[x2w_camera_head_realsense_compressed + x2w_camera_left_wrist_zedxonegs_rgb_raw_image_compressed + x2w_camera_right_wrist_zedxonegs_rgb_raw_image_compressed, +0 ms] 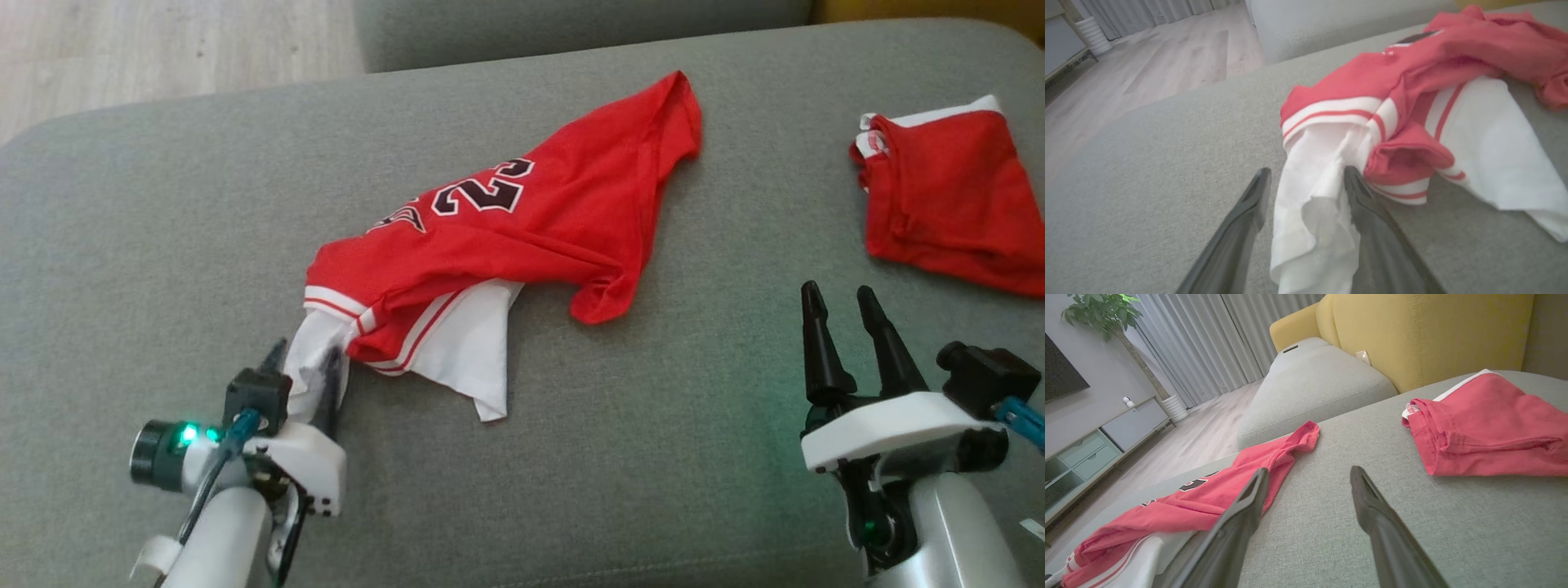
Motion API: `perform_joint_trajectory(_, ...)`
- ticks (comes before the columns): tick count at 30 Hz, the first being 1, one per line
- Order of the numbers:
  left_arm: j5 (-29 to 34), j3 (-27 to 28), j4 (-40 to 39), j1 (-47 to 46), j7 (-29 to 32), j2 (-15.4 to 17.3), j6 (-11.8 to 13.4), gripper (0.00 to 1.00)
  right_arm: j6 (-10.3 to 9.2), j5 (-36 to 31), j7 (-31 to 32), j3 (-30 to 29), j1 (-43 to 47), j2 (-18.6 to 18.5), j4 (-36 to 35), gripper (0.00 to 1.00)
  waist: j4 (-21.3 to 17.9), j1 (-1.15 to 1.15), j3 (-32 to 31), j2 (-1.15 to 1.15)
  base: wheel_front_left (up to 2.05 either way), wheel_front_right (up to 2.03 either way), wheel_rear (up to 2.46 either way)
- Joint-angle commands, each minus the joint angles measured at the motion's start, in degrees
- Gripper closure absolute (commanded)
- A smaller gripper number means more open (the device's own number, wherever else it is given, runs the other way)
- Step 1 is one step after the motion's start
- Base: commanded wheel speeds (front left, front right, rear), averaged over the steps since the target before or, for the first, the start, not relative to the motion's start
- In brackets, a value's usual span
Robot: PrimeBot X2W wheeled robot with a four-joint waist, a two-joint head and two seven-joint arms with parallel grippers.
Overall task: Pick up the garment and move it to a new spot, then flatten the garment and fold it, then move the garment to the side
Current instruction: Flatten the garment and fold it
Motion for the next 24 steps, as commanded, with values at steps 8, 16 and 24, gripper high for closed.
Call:
perform_joint_trajectory(8, 1.5, 1.5, 0.2, -5.8, -0.7, 3.8, 1.0, 1.00, 0.25, 0.4, -0.2, 0.7, -1.5, -0.1, -2.6, 0.00, -1.2, 0.00, 0.8, 0.00, 0.00, 0.00, 0.00)
perform_joint_trajectory(16, 4.3, 0.8, -5.1, -11.4, -0.5, 10.9, -1.2, 1.00, 0.25, 1.0, -0.8, 1.1, -1.5, -0.1, -1.5, 0.00, -1.3, 0.00, 0.5, 0.00, 0.00, 0.00, 0.00)
perform_joint_trajectory(24, 9.1, -3.4, -4.8, -24.6, 3.3, 18.4, -7.3, 1.00, 0.25, 2.1, -1.9, 3.6, -3.4, -0.1, -0.1, 0.00, -3.0, 0.00, 2.0, 0.00, 0.00, 0.00, 0.00)
